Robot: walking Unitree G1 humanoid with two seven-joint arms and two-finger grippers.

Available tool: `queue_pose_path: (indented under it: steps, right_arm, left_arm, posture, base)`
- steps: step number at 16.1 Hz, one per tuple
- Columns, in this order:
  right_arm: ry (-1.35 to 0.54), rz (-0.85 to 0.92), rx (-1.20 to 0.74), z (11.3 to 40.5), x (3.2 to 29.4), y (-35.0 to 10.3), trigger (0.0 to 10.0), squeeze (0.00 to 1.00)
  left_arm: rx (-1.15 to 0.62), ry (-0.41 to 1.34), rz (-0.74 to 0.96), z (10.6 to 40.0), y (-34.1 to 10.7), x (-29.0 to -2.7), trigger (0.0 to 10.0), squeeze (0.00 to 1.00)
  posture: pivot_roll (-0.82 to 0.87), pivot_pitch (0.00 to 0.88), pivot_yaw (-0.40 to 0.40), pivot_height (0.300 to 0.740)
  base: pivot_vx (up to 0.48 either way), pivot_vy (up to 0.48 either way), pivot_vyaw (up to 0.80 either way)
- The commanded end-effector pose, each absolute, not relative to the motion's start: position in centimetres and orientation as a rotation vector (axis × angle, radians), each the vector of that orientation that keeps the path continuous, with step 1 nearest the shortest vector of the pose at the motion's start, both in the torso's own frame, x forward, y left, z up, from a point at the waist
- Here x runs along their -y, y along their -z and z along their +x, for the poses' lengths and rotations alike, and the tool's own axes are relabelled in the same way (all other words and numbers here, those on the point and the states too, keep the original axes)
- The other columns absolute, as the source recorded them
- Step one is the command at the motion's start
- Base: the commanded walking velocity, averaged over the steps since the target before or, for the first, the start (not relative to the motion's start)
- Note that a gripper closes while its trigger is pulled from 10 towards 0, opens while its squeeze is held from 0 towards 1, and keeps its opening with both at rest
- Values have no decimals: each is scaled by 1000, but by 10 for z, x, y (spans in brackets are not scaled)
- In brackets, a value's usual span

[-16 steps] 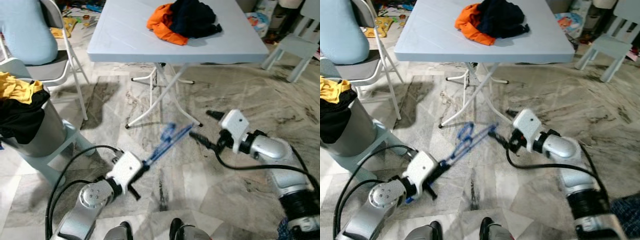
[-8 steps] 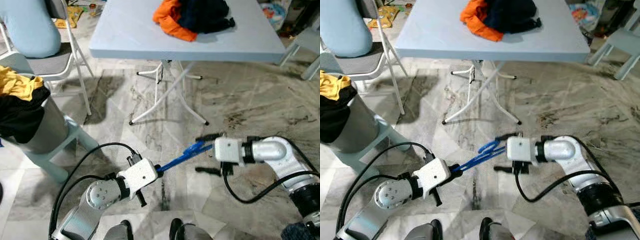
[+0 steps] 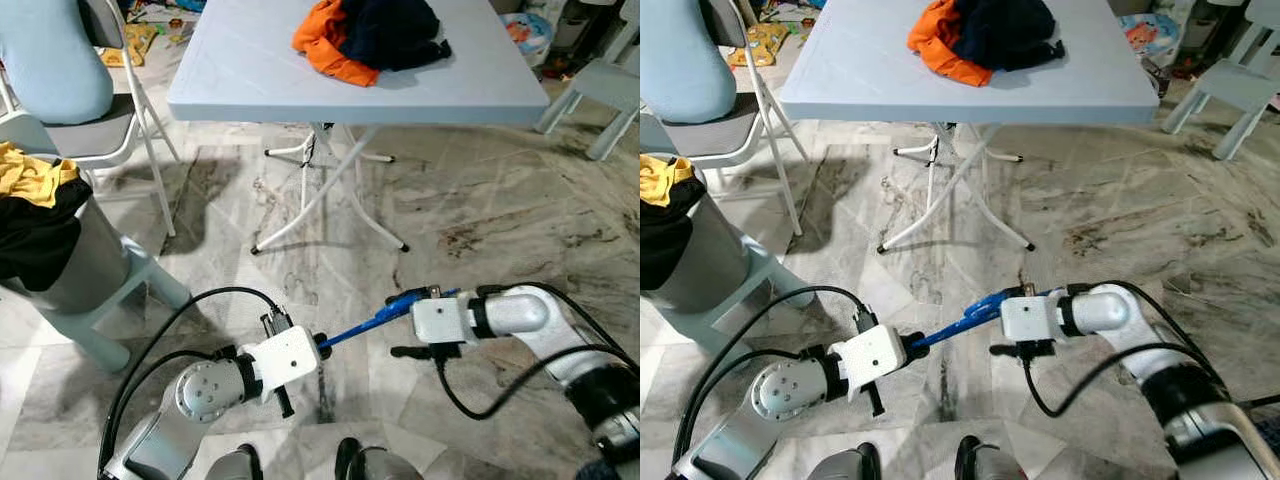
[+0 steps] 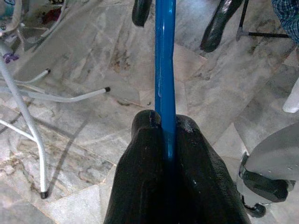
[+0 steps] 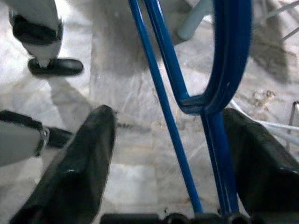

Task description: Hang hanger

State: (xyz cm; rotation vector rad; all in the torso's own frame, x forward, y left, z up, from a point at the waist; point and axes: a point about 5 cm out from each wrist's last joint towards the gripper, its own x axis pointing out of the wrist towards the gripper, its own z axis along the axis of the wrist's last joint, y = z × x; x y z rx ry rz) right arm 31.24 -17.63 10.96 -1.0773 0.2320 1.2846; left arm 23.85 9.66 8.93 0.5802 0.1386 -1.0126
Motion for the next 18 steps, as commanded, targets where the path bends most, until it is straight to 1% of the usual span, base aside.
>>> queue_pose_path:
  steps: [1, 2, 3, 5, 9, 10, 11, 12, 13, 14, 16, 18]
  right_arm:
    - [-1254, -1158, -295, 315, 183, -102, 0, 0]
    - [-1205, -1195, -311, 320, 186, -100, 0, 0]
    - [-1149, -1188, -312, 327, 185, -103, 0, 0]
    - [-1125, -1237, -298, 332, 183, -107, 0, 0]
    - [-1133, -1256, -270, 336, 184, -114, 0, 0]
    - [-1171, -1253, -254, 335, 185, -120, 0, 0]
    - [-1196, -1249, -259, 333, 189, -123, 510, 0]
    - [-1233, -1238, -269, 330, 193, -125, 4941, 0]
    - [-1243, -1238, -271, 329, 194, -126, 4941, 0]
    - [-1253, -1199, -287, 328, 199, -128, 10000, 0]
    - [-1258, -1199, -297, 327, 202, -129, 10000, 0]
    - [-1270, -1184, -268, 326, 199, -133, 10000, 0]
  left_arm:
    - [-108, 1042, 598, 236, -93, -92, 10000, 0]
    - [-106, 1042, 600, 236, -93, -91, 10000, 0]
    - [-105, 1042, 606, 236, -93, -91, 10000, 0]
    - [-104, 1048, 610, 235, -92, -91, 10000, 0]
    - [-107, 1056, 612, 235, -91, -89, 10000, 0]
    - [-114, 1060, 633, 235, -88, -90, 10000, 0]
    - [-115, 1061, 639, 235, -87, -90, 10000, 0]
    - [-116, 1062, 638, 235, -87, -90, 10000, 0]
    - [-116, 1062, 637, 234, -87, -90, 10000, 0]
    - [-116, 1062, 634, 234, -87, -90, 10000, 0]
    - [-117, 1061, 632, 234, -86, -90, 10000, 0]
    - [-118, 1060, 631, 234, -85, -89, 10000, 0]
  posture:
    - [18, 178, -54, 740]
    - [19, 177, -55, 740]
    - [18, 178, -55, 740]
    - [18, 178, -55, 740]
    - [13, 179, -57, 740]
    - [11, 179, -58, 740]
    - [11, 179, -58, 740]
    - [11, 179, -58, 740]
    - [11, 179, -58, 740]
    - [11, 179, -58, 740]
    - [8, 181, -61, 740]
    - [5, 181, -62, 740]
  base:
    - [0, 0, 0]
    - [0, 0, 0]
    - [0, 0, 0]
    - [0, 0, 0]
    - [0, 0, 0]
    - [0, 0, 0]
    - [0, 0, 0]
    - [0, 0, 0]
    - [0, 0, 0]
    - [0, 0, 0]
    - [0, 0, 0]
    - [0, 0, 0]
